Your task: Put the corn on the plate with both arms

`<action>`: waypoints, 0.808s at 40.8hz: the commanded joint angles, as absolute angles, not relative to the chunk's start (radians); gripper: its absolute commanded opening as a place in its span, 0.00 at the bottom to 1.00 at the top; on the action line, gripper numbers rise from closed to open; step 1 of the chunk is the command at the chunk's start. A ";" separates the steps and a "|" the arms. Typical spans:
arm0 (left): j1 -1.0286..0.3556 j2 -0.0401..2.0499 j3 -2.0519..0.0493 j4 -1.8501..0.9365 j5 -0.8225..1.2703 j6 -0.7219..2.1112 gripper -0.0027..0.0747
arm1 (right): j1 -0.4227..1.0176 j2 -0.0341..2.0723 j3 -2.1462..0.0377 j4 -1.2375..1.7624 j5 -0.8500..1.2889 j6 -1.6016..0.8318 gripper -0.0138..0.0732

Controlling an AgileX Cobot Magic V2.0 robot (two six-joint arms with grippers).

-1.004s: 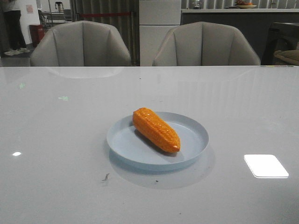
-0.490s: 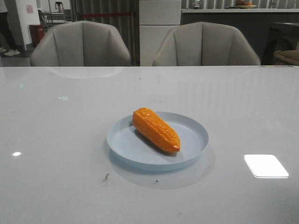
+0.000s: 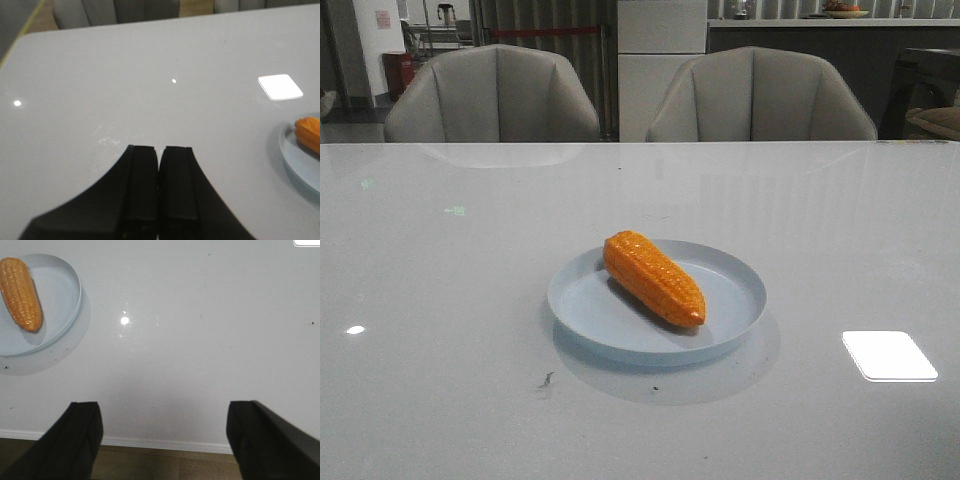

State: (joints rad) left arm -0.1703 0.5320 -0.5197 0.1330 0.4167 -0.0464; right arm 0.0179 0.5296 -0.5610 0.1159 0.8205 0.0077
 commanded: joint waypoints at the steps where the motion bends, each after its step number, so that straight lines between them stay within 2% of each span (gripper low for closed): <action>1: -0.126 0.463 -0.528 0.164 0.334 -0.058 0.15 | 0.011 0.531 -0.587 0.109 0.749 0.007 0.87; 11: -0.018 0.278 -0.394 0.189 0.249 -0.058 0.15 | 0.011 0.531 -0.587 0.109 0.749 0.007 0.87; 20: 0.010 0.133 -0.232 -0.025 0.084 -0.058 0.15 | 0.011 0.531 -0.587 0.109 0.749 0.007 0.87; 29: 0.022 -0.018 -0.129 -0.035 0.071 -0.058 0.15 | 0.011 0.531 -0.587 0.109 0.749 0.007 0.87; 33: 0.022 -0.022 -0.097 -0.042 0.053 -0.058 0.15 | 0.011 0.531 -0.587 0.109 0.751 0.007 0.87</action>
State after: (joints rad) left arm 0.0227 -0.0042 -0.0904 -0.0268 0.1588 -0.0464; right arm 0.0179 0.5296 -0.5610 0.1159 0.8186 0.0077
